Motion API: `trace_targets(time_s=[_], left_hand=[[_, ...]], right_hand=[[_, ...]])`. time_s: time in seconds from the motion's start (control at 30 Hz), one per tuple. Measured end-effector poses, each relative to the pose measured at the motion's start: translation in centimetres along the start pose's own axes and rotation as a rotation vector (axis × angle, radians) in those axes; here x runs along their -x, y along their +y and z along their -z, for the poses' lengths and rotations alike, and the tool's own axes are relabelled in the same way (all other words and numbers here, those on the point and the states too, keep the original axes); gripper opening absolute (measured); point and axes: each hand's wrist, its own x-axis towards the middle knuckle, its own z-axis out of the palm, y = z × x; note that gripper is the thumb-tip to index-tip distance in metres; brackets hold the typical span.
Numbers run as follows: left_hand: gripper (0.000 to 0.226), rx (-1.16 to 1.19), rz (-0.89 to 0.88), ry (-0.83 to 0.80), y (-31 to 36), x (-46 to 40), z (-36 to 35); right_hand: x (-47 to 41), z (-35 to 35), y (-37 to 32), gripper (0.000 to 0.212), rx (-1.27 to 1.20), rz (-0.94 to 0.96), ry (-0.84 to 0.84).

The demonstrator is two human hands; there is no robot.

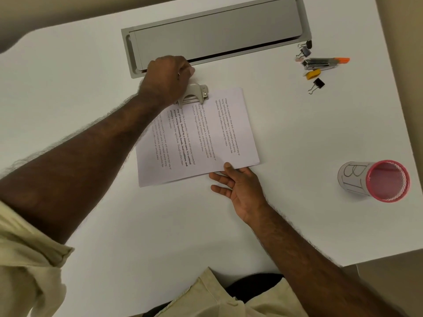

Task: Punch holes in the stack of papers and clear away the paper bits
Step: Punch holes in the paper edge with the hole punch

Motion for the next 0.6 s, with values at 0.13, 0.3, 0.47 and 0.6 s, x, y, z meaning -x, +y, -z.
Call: trace_targets(time_s=[0.13,0.3,0.47,0.6], left_hand=[[0.051,-0.088,-0.082,0.045,0.6,-1.1,-1.3],[0.067,-0.148,-0.174,-0.078,1.2,0.0,-3.1],[0.08,-0.195,-0.148,-0.146,0.5,2.8,-4.1],[0.089,-0.203,-0.127,-0.164,0.1,5.0,-4.3]], right_hand=[[0.0,-0.1,-0.1,0.031,0.001,-0.002,-0.001],[-0.1,-0.2,-0.1,0.024,-0.008,-0.007,0.0],[0.0,-0.1,-0.2,0.023,-0.014,-0.006,-0.006],[0.0,-0.2,-0.2,0.025,-0.018,-0.004,-0.005]])
